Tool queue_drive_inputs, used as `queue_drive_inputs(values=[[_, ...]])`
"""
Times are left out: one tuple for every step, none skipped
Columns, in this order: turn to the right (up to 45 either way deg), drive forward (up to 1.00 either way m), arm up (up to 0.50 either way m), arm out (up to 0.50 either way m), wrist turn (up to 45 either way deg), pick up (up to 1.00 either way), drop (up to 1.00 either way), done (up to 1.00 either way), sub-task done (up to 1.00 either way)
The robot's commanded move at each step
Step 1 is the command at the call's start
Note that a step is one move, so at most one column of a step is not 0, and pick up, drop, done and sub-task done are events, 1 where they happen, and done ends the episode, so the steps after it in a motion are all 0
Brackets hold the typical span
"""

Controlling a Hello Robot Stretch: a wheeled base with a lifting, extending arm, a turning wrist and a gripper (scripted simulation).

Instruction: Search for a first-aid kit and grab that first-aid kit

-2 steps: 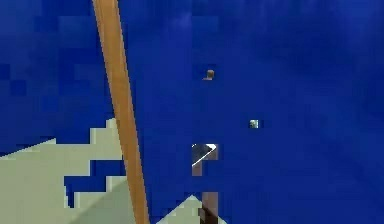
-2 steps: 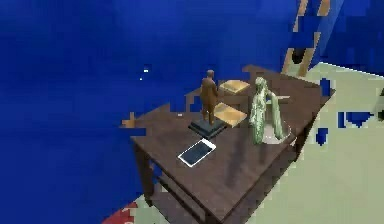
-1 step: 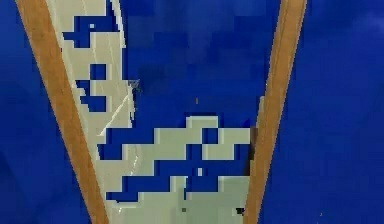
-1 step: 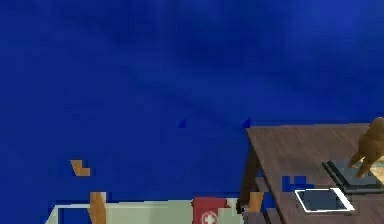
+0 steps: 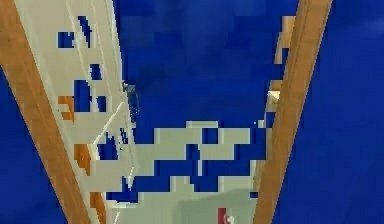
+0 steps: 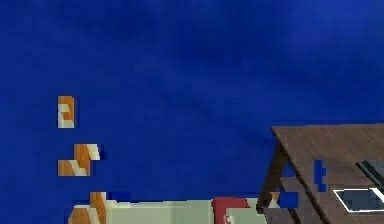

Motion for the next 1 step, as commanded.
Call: queue_drive_inputs(values=[[9.0,0.0,0.0,0.0,0.0,0.0,0.0,0.0,0.0]])
